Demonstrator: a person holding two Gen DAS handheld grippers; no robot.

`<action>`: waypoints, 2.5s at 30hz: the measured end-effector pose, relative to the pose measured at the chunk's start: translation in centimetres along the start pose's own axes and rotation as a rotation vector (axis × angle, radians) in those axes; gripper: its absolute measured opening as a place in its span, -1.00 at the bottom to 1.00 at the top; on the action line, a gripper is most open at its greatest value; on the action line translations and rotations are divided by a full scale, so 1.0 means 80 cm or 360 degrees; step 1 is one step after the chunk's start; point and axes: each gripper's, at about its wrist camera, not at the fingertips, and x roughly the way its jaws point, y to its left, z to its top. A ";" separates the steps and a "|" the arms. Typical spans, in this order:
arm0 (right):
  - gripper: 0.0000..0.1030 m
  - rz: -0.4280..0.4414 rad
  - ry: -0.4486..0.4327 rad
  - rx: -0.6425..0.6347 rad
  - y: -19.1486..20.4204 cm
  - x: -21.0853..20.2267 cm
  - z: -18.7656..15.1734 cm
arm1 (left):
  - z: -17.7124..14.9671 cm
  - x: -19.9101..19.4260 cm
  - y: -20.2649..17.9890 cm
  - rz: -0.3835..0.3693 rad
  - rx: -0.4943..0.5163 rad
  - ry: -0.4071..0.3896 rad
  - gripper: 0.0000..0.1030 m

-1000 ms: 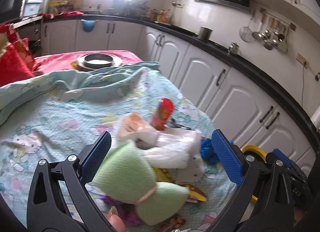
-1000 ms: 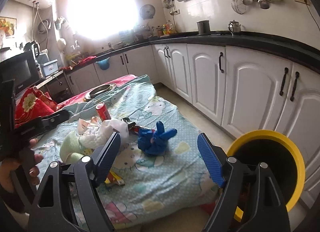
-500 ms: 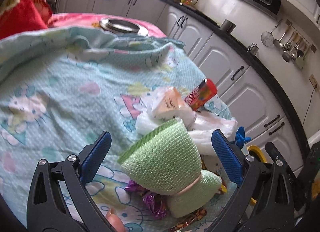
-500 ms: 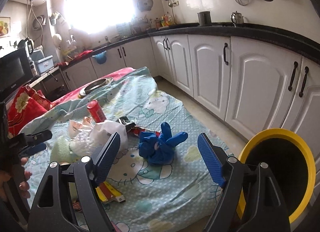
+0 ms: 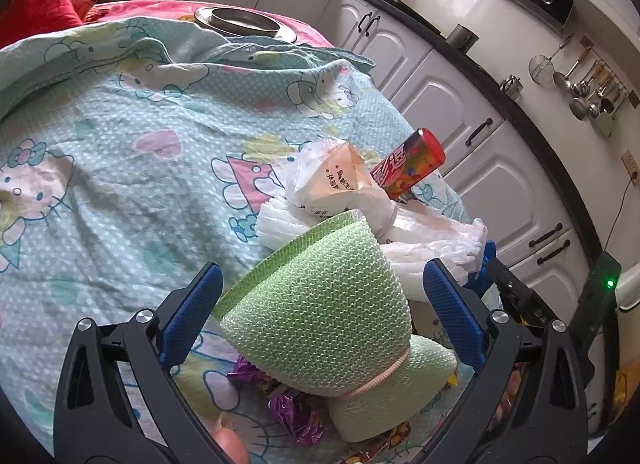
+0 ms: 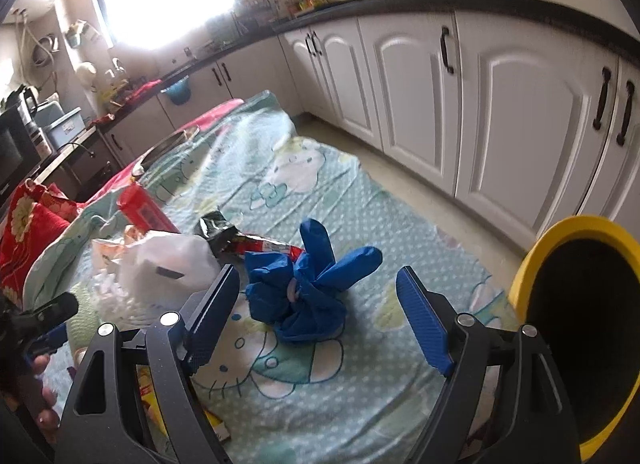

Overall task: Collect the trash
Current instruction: 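Grasp the green mesh sleeve with the left tool while the right tool grasps the blue glove, then carry the green sleeve and blue glove over the yellow bin and release both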

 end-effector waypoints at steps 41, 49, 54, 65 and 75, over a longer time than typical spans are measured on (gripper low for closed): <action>-0.69 0.0108 -0.0122 -0.0147 0.006 -0.094 -0.019 | 0.018 -0.084 -0.028 -0.0086 0.0171 -0.0310 0.28; -0.69 0.0108 -0.0194 -0.0168 -0.007 -0.135 -0.018 | 0.014 -0.084 -0.074 -0.0130 0.0309 -0.0342 0.29; -0.69 0.0089 -0.0229 -0.0159 -0.021 -0.152 -0.019 | 0.009 -0.081 -0.100 -0.0151 0.0378 -0.0340 0.29; -0.69 0.0019 -0.0294 -0.0090 -0.060 -0.178 -0.025 | -0.006 -0.070 -0.148 -0.0197 0.0503 -0.0314 0.29; -0.69 -0.0094 -0.0343 0.0012 -0.108 -0.203 -0.035 | -0.022 -0.055 -0.195 -0.0253 0.0611 -0.0295 0.29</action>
